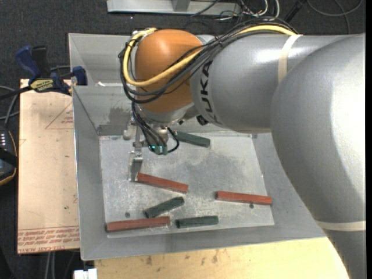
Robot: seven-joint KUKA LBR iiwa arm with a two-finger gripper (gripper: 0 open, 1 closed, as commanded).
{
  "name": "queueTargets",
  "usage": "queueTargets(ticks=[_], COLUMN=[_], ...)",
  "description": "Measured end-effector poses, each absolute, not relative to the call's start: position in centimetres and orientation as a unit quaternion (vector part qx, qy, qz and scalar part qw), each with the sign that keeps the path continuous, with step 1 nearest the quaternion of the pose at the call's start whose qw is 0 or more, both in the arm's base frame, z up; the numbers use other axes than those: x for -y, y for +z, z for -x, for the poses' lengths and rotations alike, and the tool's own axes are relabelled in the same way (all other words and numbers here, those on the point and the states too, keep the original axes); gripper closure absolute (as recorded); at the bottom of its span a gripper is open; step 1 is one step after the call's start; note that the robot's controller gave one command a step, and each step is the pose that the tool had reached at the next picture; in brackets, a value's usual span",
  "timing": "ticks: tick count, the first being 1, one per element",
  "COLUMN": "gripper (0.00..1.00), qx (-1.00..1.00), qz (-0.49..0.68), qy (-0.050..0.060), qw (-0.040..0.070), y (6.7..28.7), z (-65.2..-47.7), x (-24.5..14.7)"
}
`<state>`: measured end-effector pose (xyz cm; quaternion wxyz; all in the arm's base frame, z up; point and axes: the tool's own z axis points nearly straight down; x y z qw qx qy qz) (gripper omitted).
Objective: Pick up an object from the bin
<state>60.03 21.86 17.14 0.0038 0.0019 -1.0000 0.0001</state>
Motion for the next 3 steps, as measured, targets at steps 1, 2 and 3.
queueTargets(ticks=[1,2,3], gripper=[1.00,0.00,0.00], qx=[1.000,1.000,1.000], qz=[0.000,0.000,0.000], qy=[-0.001,-0.001,-0.001], qw=[0.000,0.000,0.000], y=[17.64,17.64,17.64], z=[-60.26,-60.26,-60.26], x=[-21.73,-21.71,-21.71])
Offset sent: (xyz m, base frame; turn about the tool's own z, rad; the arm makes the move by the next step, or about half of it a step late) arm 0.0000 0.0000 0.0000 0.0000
